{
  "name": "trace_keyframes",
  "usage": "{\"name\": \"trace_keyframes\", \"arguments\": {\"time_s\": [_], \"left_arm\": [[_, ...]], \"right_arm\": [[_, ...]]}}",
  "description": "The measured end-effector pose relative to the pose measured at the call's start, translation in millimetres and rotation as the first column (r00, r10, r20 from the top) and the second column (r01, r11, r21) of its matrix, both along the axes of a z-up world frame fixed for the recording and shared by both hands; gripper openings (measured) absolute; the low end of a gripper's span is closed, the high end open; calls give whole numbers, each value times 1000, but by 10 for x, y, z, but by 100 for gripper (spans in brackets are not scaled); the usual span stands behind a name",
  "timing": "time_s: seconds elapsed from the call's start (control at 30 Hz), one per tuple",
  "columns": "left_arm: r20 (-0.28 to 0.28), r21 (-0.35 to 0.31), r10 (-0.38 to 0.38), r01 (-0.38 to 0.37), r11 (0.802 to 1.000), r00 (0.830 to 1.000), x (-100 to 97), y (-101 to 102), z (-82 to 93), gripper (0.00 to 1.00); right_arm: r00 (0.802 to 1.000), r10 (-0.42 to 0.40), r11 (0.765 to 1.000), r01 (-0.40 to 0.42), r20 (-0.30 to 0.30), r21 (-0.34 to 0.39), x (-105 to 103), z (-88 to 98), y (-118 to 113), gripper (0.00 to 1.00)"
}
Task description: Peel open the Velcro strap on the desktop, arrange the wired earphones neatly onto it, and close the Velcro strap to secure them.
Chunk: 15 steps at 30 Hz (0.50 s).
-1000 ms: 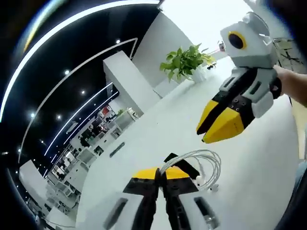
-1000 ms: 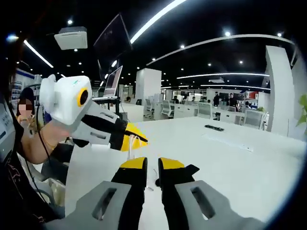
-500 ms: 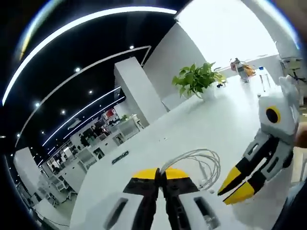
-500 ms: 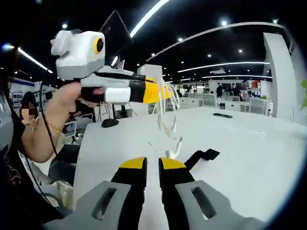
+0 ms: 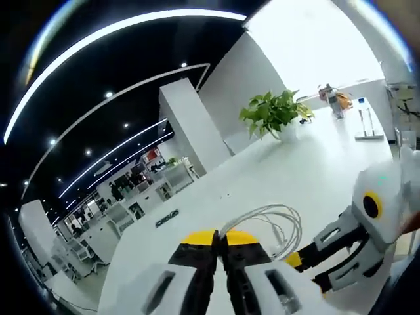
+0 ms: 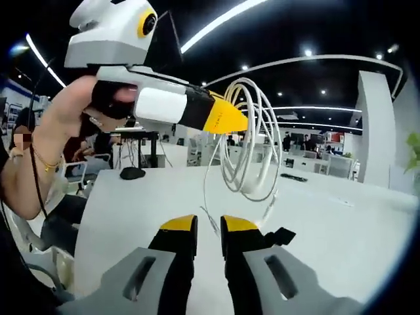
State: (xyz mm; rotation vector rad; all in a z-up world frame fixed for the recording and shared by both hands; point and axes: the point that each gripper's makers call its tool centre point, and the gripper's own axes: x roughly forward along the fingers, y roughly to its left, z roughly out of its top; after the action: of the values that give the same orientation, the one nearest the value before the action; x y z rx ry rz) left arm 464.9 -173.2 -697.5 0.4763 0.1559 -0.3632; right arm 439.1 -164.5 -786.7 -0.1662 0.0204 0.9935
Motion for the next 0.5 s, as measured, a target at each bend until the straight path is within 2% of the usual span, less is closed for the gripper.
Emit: {"name": "trace_keyframes", "arguments": {"time_s": [0.17,0.33,0.5], "left_arm": [[25,4,-5,5,1000,1000,-1,-12,126,7],[46,7,-3,2,1000,999,5,6,231,7],[50,18,4,-5,1000,999,-12,26,260,7]], "right_arm": [[1000,-25,1000,25,9,-7,64,-18,1,13],[999,-44,999,44,-1,28,68,-2,-64,5],[999,-48,998,47,2,32,45,21,-130,5]]}}
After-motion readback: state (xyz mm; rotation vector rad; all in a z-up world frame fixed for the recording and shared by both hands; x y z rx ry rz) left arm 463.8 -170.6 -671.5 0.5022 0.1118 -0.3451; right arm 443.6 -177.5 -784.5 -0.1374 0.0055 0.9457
